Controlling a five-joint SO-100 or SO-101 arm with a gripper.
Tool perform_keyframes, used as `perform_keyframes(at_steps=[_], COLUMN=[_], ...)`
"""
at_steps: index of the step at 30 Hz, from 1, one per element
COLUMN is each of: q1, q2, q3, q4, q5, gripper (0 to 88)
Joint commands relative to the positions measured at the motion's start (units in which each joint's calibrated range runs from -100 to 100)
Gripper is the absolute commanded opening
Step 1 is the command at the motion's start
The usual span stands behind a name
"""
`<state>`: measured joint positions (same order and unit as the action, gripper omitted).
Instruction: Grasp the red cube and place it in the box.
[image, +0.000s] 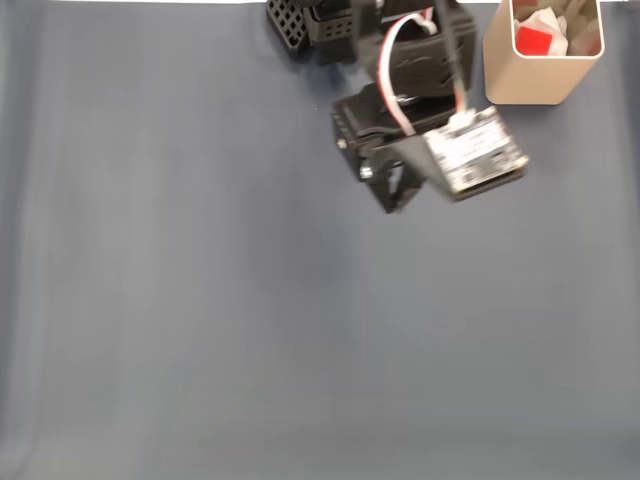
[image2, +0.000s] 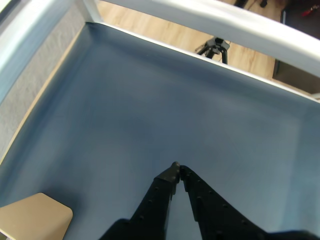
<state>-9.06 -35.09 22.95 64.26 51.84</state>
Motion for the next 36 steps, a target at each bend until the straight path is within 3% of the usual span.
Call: perform_keyframes(at_steps=[1, 11, 36], q1=[3.3, 8.7, 11.2], q2=[-2.7, -7.8, -38.3], q3=[0.9, 12.5, 51.7], q4=[-2.0, -8.0, -15.0], q5=[-0.4, -0.8, -3.5], gripper=[0.2, 0.2, 0.2])
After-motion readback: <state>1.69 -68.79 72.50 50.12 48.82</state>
